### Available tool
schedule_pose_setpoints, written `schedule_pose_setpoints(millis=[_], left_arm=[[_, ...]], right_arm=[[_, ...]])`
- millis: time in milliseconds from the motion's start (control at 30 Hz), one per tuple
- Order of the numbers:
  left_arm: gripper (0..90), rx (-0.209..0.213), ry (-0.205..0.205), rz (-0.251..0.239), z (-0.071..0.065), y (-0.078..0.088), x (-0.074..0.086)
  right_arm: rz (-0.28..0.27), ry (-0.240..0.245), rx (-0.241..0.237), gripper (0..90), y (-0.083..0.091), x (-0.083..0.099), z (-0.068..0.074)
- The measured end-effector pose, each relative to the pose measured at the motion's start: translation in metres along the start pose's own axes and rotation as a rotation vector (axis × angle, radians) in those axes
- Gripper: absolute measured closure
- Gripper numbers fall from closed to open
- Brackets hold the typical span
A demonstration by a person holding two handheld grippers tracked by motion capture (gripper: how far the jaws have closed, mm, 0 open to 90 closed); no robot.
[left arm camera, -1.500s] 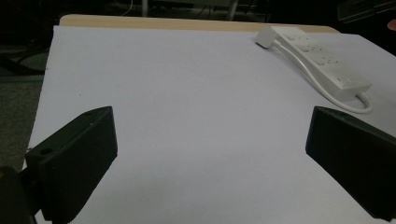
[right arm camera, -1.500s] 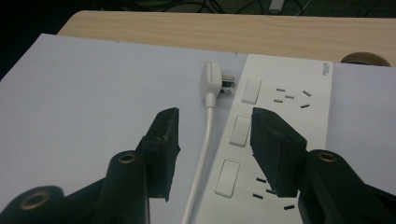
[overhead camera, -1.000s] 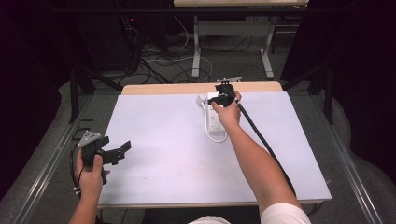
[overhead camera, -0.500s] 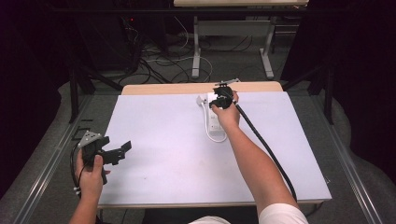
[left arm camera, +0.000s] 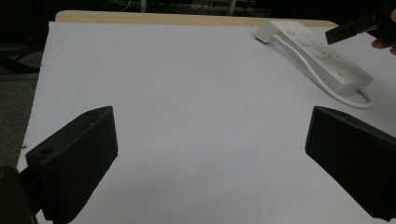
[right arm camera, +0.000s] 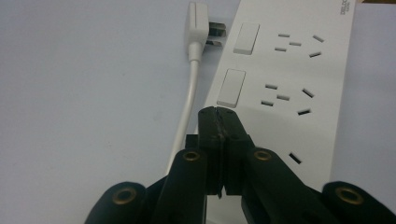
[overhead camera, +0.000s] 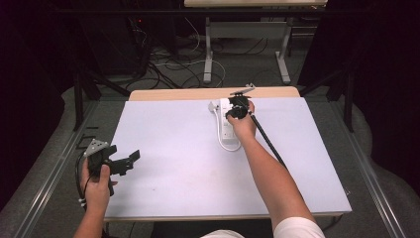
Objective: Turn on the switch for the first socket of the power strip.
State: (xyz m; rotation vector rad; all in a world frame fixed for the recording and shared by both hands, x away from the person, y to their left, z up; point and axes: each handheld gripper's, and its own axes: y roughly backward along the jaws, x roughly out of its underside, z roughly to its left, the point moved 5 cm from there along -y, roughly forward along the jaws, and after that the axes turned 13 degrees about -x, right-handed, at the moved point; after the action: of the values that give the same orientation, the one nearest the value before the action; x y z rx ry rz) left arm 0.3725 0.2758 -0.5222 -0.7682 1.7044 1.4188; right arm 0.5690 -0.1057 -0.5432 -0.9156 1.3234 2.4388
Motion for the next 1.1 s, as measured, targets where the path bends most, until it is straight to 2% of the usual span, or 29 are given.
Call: schedule_pose_setpoints(millis=[267,633,1100], left_arm=[[2.3,0.001,-0.002,0.001,0.0,0.0,0.0],[2.4,0.0,-0.002,-0.001,-0.001,-0.001,0.0],[2.4,0.0,-0.003,-0.001,-0.001,-0.001,0.0]], right_arm=[[0.022,0.017,0.007,90.0,-0.007,0.006,0.001],[0.04,0.009,0.011,90.0,-0.013,0.012,-0.001],[0.03,0.004,0.015,90.0,-0.015,0.014,0.0]])
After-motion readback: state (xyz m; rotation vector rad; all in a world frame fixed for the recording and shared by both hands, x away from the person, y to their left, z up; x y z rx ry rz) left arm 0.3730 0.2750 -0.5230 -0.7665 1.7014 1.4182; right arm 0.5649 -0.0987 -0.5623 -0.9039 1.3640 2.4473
